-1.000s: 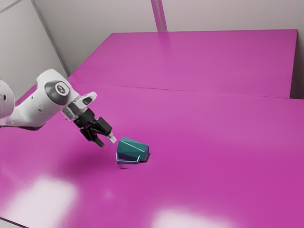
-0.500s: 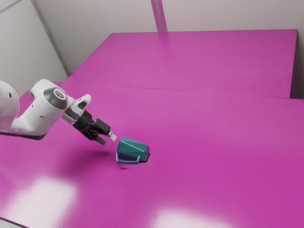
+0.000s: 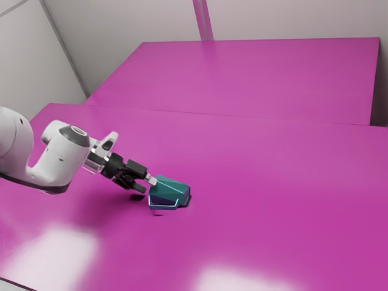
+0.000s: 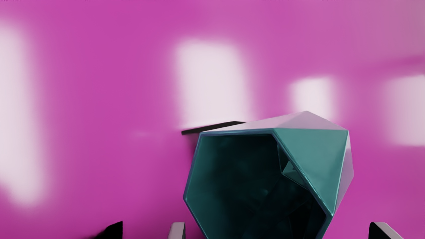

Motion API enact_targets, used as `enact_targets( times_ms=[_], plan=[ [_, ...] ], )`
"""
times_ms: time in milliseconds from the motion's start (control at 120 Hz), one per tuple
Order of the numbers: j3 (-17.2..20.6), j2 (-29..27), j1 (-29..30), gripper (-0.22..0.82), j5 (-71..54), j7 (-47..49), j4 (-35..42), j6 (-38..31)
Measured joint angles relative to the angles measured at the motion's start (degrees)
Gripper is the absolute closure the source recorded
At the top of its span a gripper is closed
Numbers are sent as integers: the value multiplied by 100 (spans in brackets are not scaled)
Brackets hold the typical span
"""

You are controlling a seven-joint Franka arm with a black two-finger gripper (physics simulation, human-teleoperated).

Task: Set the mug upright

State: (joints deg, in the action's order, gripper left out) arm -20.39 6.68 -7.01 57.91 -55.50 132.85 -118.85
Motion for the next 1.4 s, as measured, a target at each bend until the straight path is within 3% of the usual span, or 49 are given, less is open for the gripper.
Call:
enact_targets(
  times_ms=[1033,1400],
  plan=[
    [53,258,-206,1,1149,-659,-10,156],
    [53,285,-216,22,1340,-725,21,271]
  ],
)
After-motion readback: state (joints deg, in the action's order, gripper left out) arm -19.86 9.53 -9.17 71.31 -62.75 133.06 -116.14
